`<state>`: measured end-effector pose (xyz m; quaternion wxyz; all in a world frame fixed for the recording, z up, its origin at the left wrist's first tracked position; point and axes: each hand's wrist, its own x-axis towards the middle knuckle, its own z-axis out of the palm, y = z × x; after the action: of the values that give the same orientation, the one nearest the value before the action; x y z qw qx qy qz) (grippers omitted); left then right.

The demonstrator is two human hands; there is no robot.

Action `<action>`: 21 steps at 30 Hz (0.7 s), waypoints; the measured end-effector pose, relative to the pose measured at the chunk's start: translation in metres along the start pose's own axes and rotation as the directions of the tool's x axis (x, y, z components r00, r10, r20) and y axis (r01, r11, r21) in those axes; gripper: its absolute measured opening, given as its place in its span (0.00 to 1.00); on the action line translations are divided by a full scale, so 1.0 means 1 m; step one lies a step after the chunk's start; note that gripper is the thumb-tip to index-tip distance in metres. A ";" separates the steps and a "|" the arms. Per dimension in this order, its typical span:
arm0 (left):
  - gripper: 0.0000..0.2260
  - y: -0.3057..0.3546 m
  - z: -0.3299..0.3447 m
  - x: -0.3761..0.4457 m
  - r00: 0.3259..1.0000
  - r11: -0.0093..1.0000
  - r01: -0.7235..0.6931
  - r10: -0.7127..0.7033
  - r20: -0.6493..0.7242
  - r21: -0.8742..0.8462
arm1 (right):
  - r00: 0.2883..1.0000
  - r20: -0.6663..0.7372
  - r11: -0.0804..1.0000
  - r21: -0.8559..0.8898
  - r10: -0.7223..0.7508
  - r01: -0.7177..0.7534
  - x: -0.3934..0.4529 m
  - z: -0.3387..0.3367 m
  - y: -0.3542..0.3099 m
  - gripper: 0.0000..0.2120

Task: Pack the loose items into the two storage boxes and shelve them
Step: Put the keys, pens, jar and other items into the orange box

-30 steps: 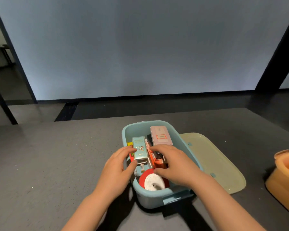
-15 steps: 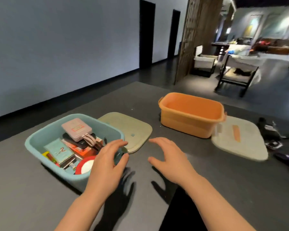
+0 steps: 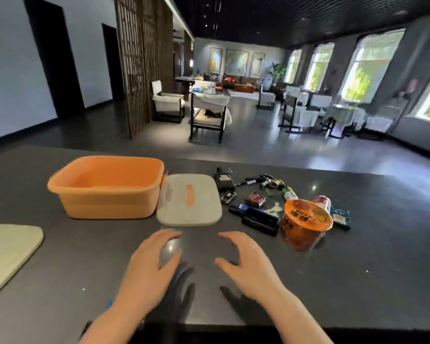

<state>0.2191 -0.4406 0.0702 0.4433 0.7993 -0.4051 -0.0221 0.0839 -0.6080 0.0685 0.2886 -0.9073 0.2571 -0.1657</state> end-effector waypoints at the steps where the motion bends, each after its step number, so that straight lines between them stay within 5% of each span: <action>1: 0.14 0.007 0.015 0.012 1.000 1.000 0.003 -0.003 0.003 -0.019 | 1.000 -0.006 1.000 -0.015 0.007 -0.007 0.005 -0.009 0.014 0.26; 6: 0.13 0.039 0.088 0.068 0.998 0.998 -0.036 0.038 0.048 -0.041 | 0.997 -0.075 0.998 -0.057 0.020 -0.024 0.034 -0.053 0.077 0.26; 12: 0.14 0.071 0.170 0.114 0.986 0.996 -0.056 0.067 0.153 -0.073 | 0.919 -0.375 0.971 -0.146 0.122 -0.189 0.065 -0.110 0.153 0.33; 21: 0.18 0.080 0.248 0.152 0.933 0.994 -0.109 0.096 0.346 0.017 | 0.889 -0.089 0.870 -0.182 0.450 -0.458 0.100 -0.128 0.205 0.59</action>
<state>0.1724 -0.7356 0.0272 0.3515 0.7688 -0.5179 -0.1311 0.0318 -0.8643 0.0592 0.2220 -0.8418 0.4843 -0.0867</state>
